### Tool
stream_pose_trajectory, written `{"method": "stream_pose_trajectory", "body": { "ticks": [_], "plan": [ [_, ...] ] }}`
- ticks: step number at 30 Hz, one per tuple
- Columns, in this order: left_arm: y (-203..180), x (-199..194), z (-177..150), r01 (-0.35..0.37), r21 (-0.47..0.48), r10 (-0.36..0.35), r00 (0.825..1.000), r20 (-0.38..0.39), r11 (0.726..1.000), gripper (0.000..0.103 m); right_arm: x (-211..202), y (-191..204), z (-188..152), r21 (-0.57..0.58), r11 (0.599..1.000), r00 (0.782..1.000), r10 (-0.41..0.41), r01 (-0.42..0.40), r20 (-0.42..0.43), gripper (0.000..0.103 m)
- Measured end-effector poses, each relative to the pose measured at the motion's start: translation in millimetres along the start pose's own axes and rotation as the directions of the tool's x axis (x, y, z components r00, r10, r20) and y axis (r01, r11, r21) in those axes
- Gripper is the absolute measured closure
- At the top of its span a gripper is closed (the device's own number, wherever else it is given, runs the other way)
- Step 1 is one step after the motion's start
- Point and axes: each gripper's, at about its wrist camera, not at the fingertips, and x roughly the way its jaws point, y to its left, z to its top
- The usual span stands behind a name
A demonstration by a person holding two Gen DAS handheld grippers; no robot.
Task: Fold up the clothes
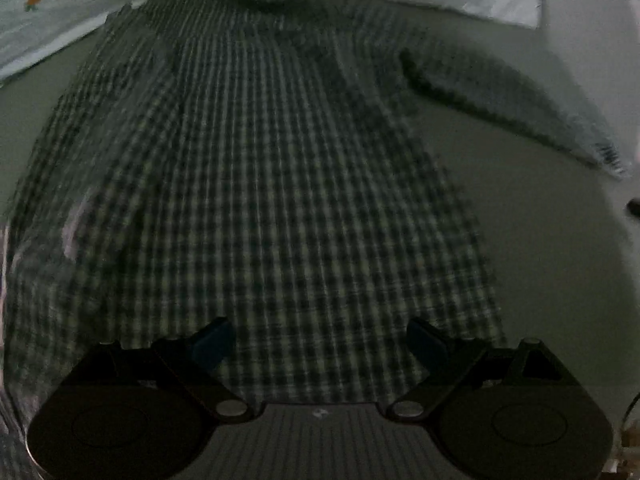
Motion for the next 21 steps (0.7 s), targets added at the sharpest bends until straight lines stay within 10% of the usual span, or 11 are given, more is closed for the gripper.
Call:
{"method": "stream_pose_trajectory", "body": {
  "ticks": [9, 12, 14, 18, 21],
  "plan": [
    [-13, 7, -4, -0.077, -0.026, 0.077, 0.997, 0.007, 0.997, 0.000, 66, -34, 64, 0.089, 0.994, 0.997, -0.063, 0.059, 0.039, 0.039],
    [-13, 7, -3, -0.079, -0.030, 0.079, 0.997, 0.003, 0.996, 0.000, 87, -31, 73, 0.078, 0.996, 0.999, -0.041, 0.038, 0.030, 0.057],
    [-12, 8, 1, -0.072, -0.022, 0.072, 0.997, -0.011, 0.997, 0.000, 91, -25, 80, 0.070, 0.997, 0.999, -0.016, 0.013, 0.036, 0.089],
    [-4, 8, 18, -0.045, -0.145, 0.036, 0.997, -0.063, 0.988, 0.002, 71, 19, 84, -0.112, 0.982, 0.985, 0.161, -0.153, 0.064, 0.096],
    [7, -5, 30, 0.093, -0.298, -0.098, 0.995, -0.005, 0.950, 0.002, 43, 70, 67, -0.380, 0.868, 0.937, 0.349, -0.320, 0.007, 0.096]
  ]
}}
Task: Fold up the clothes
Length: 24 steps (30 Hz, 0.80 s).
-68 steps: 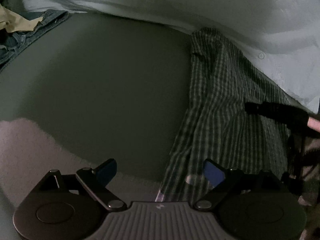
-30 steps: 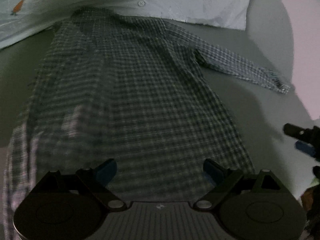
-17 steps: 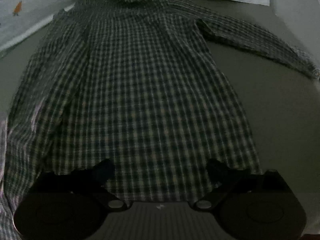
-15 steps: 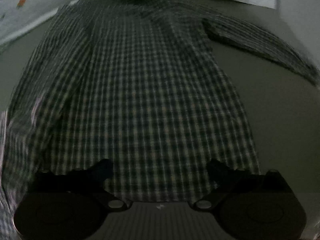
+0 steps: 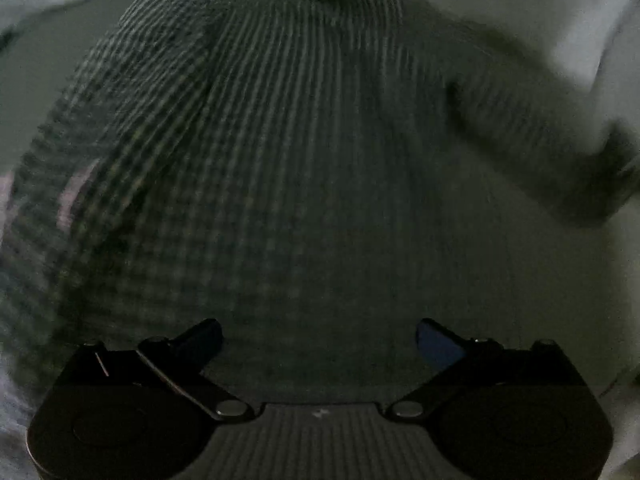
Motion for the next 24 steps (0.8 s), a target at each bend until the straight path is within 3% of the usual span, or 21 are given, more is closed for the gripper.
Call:
{"method": "stream_pose_trajectory", "body": {
  "ticks": [2, 4, 8, 11, 13, 15, 16, 17, 19, 21, 22, 23, 24],
  "plan": [
    [-3, -12, 10, 0.108, -0.049, -0.106, 0.993, 0.044, 0.993, 0.001, -4, 36, -11, -0.132, 0.985, 0.994, 0.110, -0.112, -0.027, 0.096],
    [-8, -23, 21, 0.215, -0.086, -0.208, 0.974, 0.091, 0.973, 0.001, -4, 65, -28, -0.184, 0.956, 0.973, 0.213, -0.227, -0.092, 0.096],
    [-28, -30, 42, 0.305, -0.071, -0.298, 0.949, 0.100, 0.950, 0.000, 0, 106, -56, -0.216, 0.912, 0.929, 0.306, -0.349, -0.210, 0.096],
    [-46, -13, 48, 0.222, -0.004, -0.221, 0.973, 0.059, 0.975, 0.000, -6, 127, -68, -0.253, 0.882, 0.909, 0.339, -0.397, -0.244, 0.096],
    [-53, 3, 48, 0.214, 0.012, -0.215, 0.976, 0.020, 0.977, 0.001, -7, 134, -73, -0.284, 0.868, 0.905, 0.343, -0.408, -0.251, 0.096],
    [-55, 15, 45, 0.179, 0.006, -0.179, 0.984, -0.009, 0.984, 0.014, -6, 137, -78, -0.314, 0.856, 0.906, 0.342, -0.410, -0.252, 0.096],
    [-55, 18, 44, 0.164, -0.016, -0.164, 0.986, -0.020, 0.986, 0.042, -5, 137, -79, -0.317, 0.855, 0.906, 0.341, -0.410, -0.253, 0.096],
    [-54, 21, 42, 0.148, -0.038, -0.149, 0.988, -0.031, 0.988, 0.058, -4, 135, -79, -0.307, 0.860, 0.906, 0.337, -0.407, -0.257, 0.096],
    [-49, 16, 40, 0.145, -0.076, -0.147, 0.989, -0.015, 0.986, 0.073, -1, 133, -69, -0.280, 0.870, 0.903, 0.335, -0.406, -0.269, 0.096],
    [-41, 2, 39, 0.165, -0.108, -0.162, 0.986, 0.033, 0.980, 0.077, -10, 131, -62, -0.267, 0.873, 0.902, 0.339, -0.407, -0.269, 0.091],
    [-37, -8, 41, 0.164, -0.104, -0.157, 0.985, 0.068, 0.981, 0.079, -14, 133, -58, -0.262, 0.873, 0.901, 0.344, -0.411, -0.265, 0.083],
    [-34, -14, 44, 0.168, -0.106, -0.159, 0.983, 0.093, 0.980, 0.079, -19, 133, -58, -0.252, 0.877, 0.902, 0.346, -0.408, -0.257, 0.075],
    [-29, -22, 46, 0.181, -0.115, -0.168, 0.979, 0.114, 0.977, 0.080, -24, 133, -58, -0.240, 0.882, 0.904, 0.348, -0.405, -0.247, 0.057]
  ]
}}
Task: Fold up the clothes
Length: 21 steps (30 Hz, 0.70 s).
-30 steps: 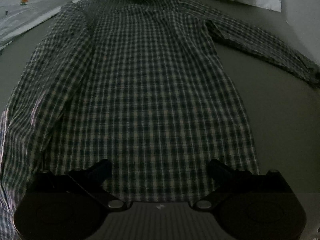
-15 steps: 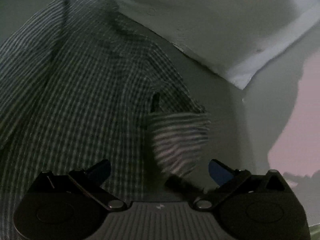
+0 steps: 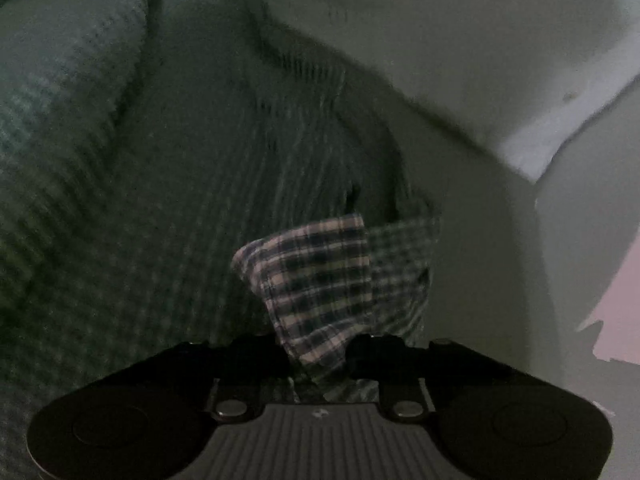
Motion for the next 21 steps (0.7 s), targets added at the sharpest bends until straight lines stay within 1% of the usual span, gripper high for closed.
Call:
{"method": "stream_pose_trajectory", "body": {
  "ticks": [1, 3, 4, 5, 7, 9, 10, 11, 13, 14, 16, 17, 18, 20, 21],
  "plan": [
    [6, -7, 5, 0.026, -0.017, -0.026, 1.000, 0.015, 1.000, 0.080, -4, 2, -3, 0.021, 1.000, 1.000, -0.008, 0.008, 0.006, 0.052],
    [17, -17, 15, 0.085, -0.047, -0.083, 0.996, 0.044, 0.995, 0.081, -5, 2, -14, 0.064, 0.997, 0.999, -0.035, 0.036, -0.012, 0.053],
    [21, -21, 21, 0.095, -0.047, -0.092, 0.994, 0.066, 0.994, 0.081, -4, 4, -23, 0.089, 0.995, 0.998, -0.049, 0.052, -0.030, 0.053],
    [23, -24, 27, 0.091, -0.041, -0.087, 0.993, 0.085, 0.995, 0.081, -1, 5, -33, 0.126, 0.990, 0.997, -0.055, 0.062, -0.059, 0.053],
    [27, -39, 38, 0.088, -0.032, -0.084, 0.990, 0.109, 0.996, 0.082, 6, 7, -48, 0.209, 0.975, 0.989, -0.045, 0.073, -0.138, 0.053],
    [32, -58, 49, 0.113, -0.014, -0.110, 0.985, 0.130, 0.994, 0.082, 12, 16, -59, 0.263, 0.959, 0.981, -0.058, 0.107, -0.187, 0.054],
    [35, -67, 55, 0.130, 0.000, -0.128, 0.982, 0.140, 0.992, 0.082, 14, 22, -63, 0.266, 0.954, 0.975, -0.080, 0.134, -0.205, 0.057],
    [36, -75, 61, 0.144, 0.015, -0.144, 0.978, 0.150, 0.990, 0.082, 19, 31, -67, 0.249, 0.955, 0.969, -0.108, 0.163, -0.220, 0.058],
    [39, -82, 71, 0.139, 0.057, -0.147, 0.973, 0.177, 0.989, 0.082, 31, 50, -72, 0.191, 0.958, 0.955, -0.165, 0.215, -0.248, 0.060],
    [42, -87, 74, 0.142, 0.078, -0.155, 0.969, 0.192, 0.987, 0.082, 39, 63, -75, 0.133, 0.957, 0.944, -0.221, 0.259, -0.247, 0.060],
    [58, -95, 80, 0.177, 0.107, -0.196, 0.957, 0.215, 0.978, 0.082, 54, 87, -78, 0.016, 0.939, 0.918, -0.333, 0.344, -0.214, 0.084],
    [67, -98, 84, 0.191, 0.116, -0.212, 0.952, 0.219, 0.975, 0.082, 60, 97, -79, -0.014, 0.928, 0.908, -0.367, 0.372, -0.201, 0.096],
    [78, -102, 92, 0.187, 0.120, -0.209, 0.952, 0.222, 0.975, 0.083, 66, 105, -79, -0.036, 0.917, 0.899, -0.396, 0.396, -0.190, 0.101],
    [102, -115, 110, 0.187, 0.111, -0.208, 0.952, 0.225, 0.976, 0.083, 78, 124, -75, -0.081, 0.873, 0.852, -0.488, 0.481, -0.189, 0.102],
    [115, -124, 120, 0.207, 0.105, -0.226, 0.948, 0.224, 0.973, 0.084, 80, 134, -72, -0.092, 0.855, 0.835, -0.519, 0.511, -0.183, 0.102]
  ]
}}
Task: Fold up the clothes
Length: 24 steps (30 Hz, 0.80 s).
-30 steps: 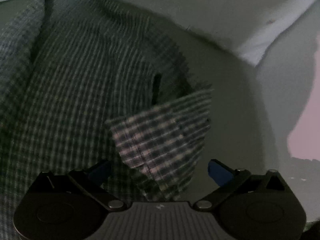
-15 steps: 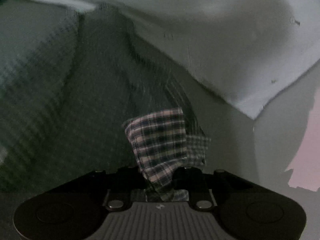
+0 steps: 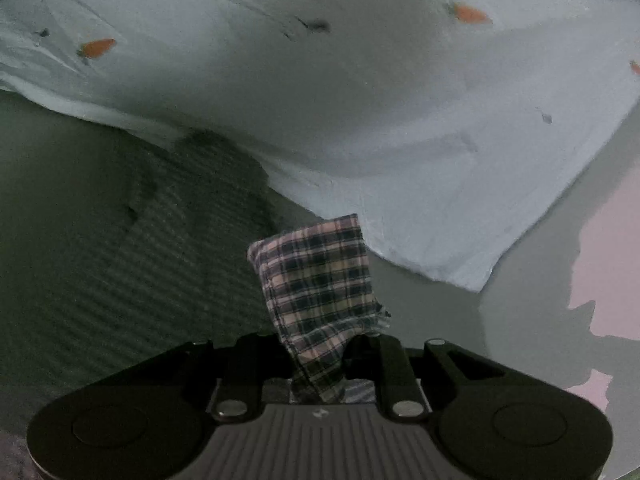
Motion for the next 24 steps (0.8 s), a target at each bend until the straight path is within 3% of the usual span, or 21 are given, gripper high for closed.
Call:
{"method": "stream_pose_trajectory", "body": {
  "ticks": [6, 9, 14, 17, 21, 24],
  "plan": [
    [40, -52, 90, 0.054, 0.066, -0.060, 0.994, 0.090, 0.996, 0.084, -47, 55, 37, 0.051, 0.989, 0.988, -0.142, 0.139, 0.059, 0.102],
    [59, -78, 126, 0.078, 0.080, -0.090, 0.983, 0.160, 0.994, 0.084, -67, 95, 59, 0.041, 0.990, 0.985, -0.139, 0.135, 0.098, 0.102],
    [97, -111, 183, 0.060, 0.029, -0.065, 0.969, 0.236, 0.998, 0.085, -78, 163, 70, -0.122, 0.984, 0.990, -0.124, 0.132, 0.068, 0.102],
    [120, -124, 199, 0.048, 0.019, -0.052, 0.963, 0.264, 0.999, 0.084, -71, 189, 74, -0.147, 0.985, 0.995, -0.092, 0.095, 0.025, 0.101],
    [148, -126, 194, -0.032, 0.020, 0.026, 0.963, 0.270, 0.999, 0.084, -56, 216, 67, -0.193, 0.980, 0.998, -0.046, 0.037, -0.038, 0.097],
    [164, -120, 181, -0.058, 0.017, 0.052, 0.968, 0.245, 0.998, 0.084, -38, 226, 56, -0.107, 0.991, 0.992, 0.062, -0.075, -0.114, 0.075]
  ]
}}
